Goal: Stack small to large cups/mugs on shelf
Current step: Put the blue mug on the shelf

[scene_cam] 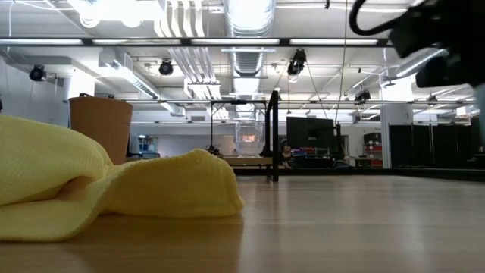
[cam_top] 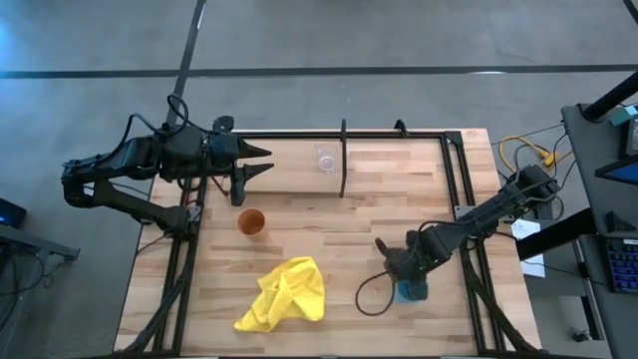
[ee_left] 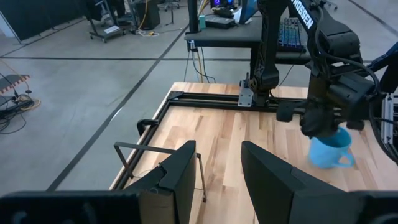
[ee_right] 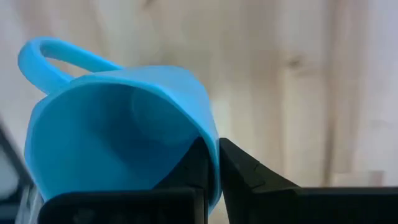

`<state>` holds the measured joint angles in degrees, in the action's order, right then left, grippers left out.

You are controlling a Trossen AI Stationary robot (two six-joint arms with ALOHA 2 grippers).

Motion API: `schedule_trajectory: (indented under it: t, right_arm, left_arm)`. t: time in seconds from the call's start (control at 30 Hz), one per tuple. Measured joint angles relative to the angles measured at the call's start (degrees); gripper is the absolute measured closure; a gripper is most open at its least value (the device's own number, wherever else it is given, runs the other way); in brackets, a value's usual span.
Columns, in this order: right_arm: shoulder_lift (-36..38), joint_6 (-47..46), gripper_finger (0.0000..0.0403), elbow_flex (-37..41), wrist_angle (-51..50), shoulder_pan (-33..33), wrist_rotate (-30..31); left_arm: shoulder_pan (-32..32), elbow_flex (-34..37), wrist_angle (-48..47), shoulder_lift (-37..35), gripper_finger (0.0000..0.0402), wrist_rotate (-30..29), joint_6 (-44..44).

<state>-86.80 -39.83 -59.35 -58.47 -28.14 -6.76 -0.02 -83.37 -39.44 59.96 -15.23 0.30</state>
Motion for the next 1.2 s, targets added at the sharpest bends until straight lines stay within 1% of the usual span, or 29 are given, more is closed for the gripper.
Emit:
schedule_trajectory:
  t: [0.07,0.23,0.43,0.57,0.73,0.9,1.0,1.1,1.2]
  right_arm:
    - [0.0,-3.1,0.0388,-1.3,0.1,1.5,1.9]
    - [-0.1,-7.3,0.0388,-5.3,0.3,6.4,4.9]
    - [-1.2,-7.3,0.0389,-10.9,0.9,13.6,8.2]
    - [-3.4,-6.4,0.0389,-14.8,1.5,18.5,8.4]
    - [-8.5,-3.5,0.0389,-22.0,2.1,22.9,8.3]
    - [-15.5,-0.7,0.0390,-30.1,1.5,25.4,7.5]
    - [-19.9,-0.2,0.0390,-35.0,1.4,26.5,5.9]
    - [-23.7,0.0,0.0390,-39.8,1.0,27.5,5.3]
    - [-27.1,0.7,0.0390,-45.0,-1.3,28.1,4.9]
  left_arm:
    - [0.0,0.0,0.0,0.0,0.0285,0.0,-0.3]
    - [0.0,0.0,0.0,0.0,0.0285,0.0,-3.0]
    - [0.0,0.0,0.0,0.1,0.0285,0.0,-3.0]
    - [0.0,0.0,-0.1,0.4,0.0285,0.0,-3.0]
    - [0.0,0.0,-0.2,0.5,0.0285,0.0,-3.0]
    - [0.0,0.0,-0.2,0.3,0.0285,0.0,-3.0]
    - [0.0,0.0,-0.6,0.3,0.0285,0.0,-3.0]
    - [0.0,0.0,-2.4,0.3,0.0285,0.0,-3.0]
    - [0.0,0.0,-6.1,0.3,0.0285,0.0,-3.1]
